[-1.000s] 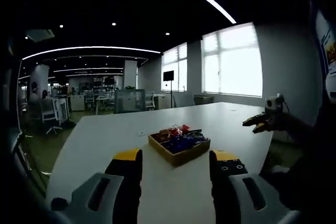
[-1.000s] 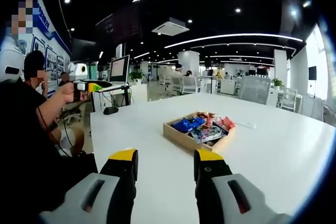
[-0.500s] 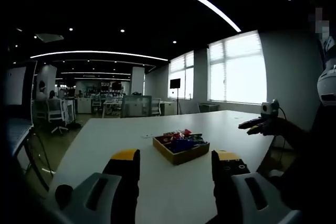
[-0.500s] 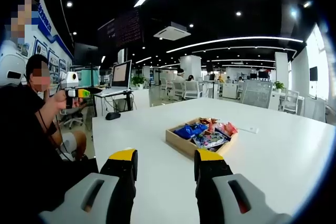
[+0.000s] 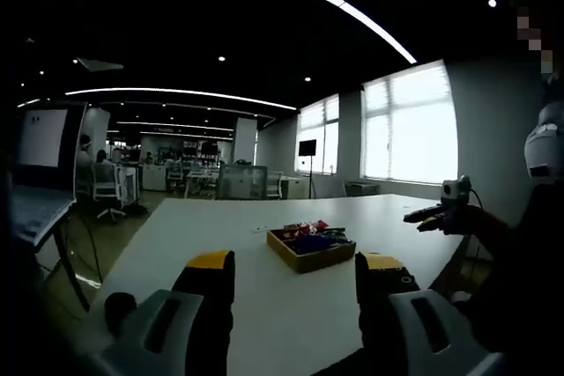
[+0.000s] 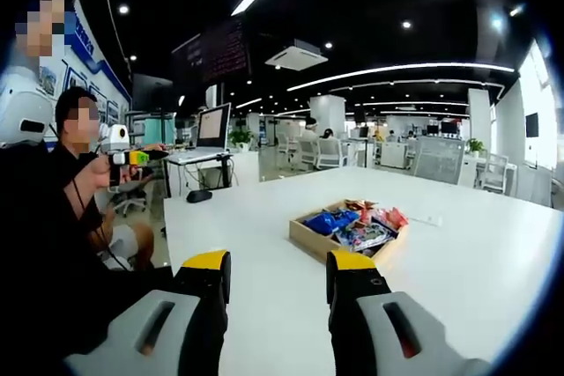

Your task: Pick up the scattered marshmallows, QQ candies, Oreo cookies, and mixed nuts on the table and sort them into separate containers

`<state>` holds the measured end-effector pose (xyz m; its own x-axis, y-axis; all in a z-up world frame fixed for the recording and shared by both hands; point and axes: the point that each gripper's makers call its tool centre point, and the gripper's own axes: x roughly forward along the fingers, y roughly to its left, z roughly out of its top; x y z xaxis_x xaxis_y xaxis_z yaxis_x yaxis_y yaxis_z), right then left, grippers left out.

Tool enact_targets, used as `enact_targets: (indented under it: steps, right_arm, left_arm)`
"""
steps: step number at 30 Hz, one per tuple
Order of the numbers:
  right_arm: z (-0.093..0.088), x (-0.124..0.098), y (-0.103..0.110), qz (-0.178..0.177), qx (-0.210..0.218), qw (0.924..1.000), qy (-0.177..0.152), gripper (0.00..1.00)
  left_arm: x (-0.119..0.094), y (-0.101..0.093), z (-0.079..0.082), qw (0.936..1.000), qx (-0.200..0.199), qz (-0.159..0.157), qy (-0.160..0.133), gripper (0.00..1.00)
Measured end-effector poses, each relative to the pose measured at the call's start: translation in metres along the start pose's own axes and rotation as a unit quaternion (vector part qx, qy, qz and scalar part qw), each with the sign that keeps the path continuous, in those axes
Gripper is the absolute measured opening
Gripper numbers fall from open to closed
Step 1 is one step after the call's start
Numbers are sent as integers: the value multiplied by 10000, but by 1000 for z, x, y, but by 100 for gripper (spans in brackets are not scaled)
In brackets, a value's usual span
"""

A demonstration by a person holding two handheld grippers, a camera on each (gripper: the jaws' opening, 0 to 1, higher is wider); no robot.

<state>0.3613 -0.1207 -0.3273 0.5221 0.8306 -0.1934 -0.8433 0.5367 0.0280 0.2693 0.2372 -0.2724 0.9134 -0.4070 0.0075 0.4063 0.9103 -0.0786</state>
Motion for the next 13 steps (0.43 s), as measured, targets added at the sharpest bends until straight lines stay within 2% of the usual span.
enact_targets:
  steps: [13]
  right_arm:
    - [1, 3, 2, 5, -22, 10000, 4, 40]
  left_arm:
    - [9, -3, -7, 9999, -75, -97, 72, 60]
